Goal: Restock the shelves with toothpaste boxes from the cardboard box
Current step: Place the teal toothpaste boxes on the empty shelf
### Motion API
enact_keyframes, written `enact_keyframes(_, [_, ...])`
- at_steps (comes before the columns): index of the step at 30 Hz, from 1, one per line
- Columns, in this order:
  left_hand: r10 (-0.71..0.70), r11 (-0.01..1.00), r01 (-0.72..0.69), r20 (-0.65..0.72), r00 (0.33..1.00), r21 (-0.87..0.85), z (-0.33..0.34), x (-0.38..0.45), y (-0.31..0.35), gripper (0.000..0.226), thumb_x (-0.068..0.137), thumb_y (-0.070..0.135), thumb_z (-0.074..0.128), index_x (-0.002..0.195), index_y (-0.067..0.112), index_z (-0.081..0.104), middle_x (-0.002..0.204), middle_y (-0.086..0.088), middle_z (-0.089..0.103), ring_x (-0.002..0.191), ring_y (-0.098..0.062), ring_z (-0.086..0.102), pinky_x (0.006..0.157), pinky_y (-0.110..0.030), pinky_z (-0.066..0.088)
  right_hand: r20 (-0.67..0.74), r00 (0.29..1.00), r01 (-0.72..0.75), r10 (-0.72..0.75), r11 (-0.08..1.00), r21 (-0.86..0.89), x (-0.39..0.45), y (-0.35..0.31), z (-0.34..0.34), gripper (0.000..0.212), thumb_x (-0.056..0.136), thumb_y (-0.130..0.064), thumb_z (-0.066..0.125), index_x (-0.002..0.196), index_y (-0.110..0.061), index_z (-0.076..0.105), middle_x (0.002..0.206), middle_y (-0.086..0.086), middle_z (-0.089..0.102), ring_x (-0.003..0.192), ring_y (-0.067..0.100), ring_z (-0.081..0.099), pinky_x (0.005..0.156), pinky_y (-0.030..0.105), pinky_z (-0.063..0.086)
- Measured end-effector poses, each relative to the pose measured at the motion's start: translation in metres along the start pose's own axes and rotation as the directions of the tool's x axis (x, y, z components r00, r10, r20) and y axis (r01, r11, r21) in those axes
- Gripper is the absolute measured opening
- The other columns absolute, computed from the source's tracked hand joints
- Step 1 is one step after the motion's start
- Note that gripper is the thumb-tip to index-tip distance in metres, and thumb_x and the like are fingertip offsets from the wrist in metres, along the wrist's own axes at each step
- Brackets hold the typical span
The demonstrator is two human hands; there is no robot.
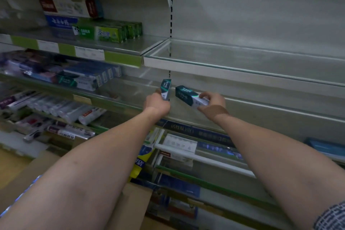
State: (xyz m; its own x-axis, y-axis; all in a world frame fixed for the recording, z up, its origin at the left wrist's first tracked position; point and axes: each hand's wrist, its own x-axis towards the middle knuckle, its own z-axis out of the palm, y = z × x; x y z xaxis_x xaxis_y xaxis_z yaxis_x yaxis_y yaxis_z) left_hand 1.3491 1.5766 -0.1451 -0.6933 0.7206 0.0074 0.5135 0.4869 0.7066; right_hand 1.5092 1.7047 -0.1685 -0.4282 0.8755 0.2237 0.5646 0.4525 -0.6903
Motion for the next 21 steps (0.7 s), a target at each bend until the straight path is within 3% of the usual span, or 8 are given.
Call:
enact_keyframes(3, [0.038,0.999,-0.038,-0.034,0.999,-0.018,0.009,0.004,0.000,0.019,0.090,0.017,0.060,0.108,0.022,0.058,0.096,-0.006,0.059,0.082,-0.026,0.052,0.074,-0.026,0.042,-0.020,0.999,0.036,-0.037,0.998,-0.051,0.014,0.016,0.008,0.034,0.074,-0.013,0.080,0.107,-0.012,0.074,0.104,0.016,0.071,0.096,0.028,0.065,0.078,0.025,0.042])
enact_keyframes(8, [0.048,0.989,-0.058,-0.077,0.996,-0.135,0.019,0.010,-0.002,0.025,0.091,0.013,0.062,0.109,0.027,0.052,0.102,-0.006,0.060,0.089,-0.029,0.060,0.084,-0.038,0.057,-0.032,0.998,0.054,-0.059,0.989,-0.140,0.041,0.038,0.013,0.036,0.074,-0.013,0.079,0.109,-0.016,0.073,0.111,0.013,0.071,0.104,0.032,0.063,0.084,0.032,0.045])
enact_keyframes(12, [0.087,0.980,-0.102,-0.097,0.991,-0.168,0.024,0.016,-0.004,0.037,0.096,0.012,0.061,0.131,0.020,0.054,0.101,-0.001,0.055,0.083,-0.020,0.056,0.076,-0.034,0.052,-0.048,0.992,0.104,-0.120,0.961,-0.256,0.060,0.048,0.011,0.034,0.076,-0.016,0.076,0.110,-0.016,0.071,0.110,0.017,0.069,0.105,0.036,0.061,0.083,0.035,0.045])
enact_keyframes(16, [0.097,0.980,-0.117,-0.130,0.987,-0.163,0.029,0.027,-0.010,0.039,0.094,0.012,0.065,0.132,0.019,0.056,0.102,0.000,0.058,0.071,-0.007,0.052,0.066,-0.028,0.049,-0.120,0.984,0.093,-0.134,0.949,-0.303,0.074,0.060,0.011,0.036,0.080,-0.019,0.073,0.115,-0.014,0.069,0.114,0.020,0.053,0.105,0.038,0.055,0.091,0.038,0.046])
enact_keyframes(21, [0.087,0.983,-0.108,-0.145,0.986,-0.146,0.032,0.034,-0.014,0.043,0.092,0.010,0.068,0.132,0.018,0.056,0.104,0.000,0.058,0.083,-0.016,0.056,0.068,-0.028,0.052,-0.209,0.960,0.047,-0.184,0.847,-0.529,0.086,0.065,0.017,0.026,0.084,-0.022,0.061,0.109,-0.018,0.068,0.109,0.014,0.054,0.105,0.036,0.045,0.088,0.039,0.038])
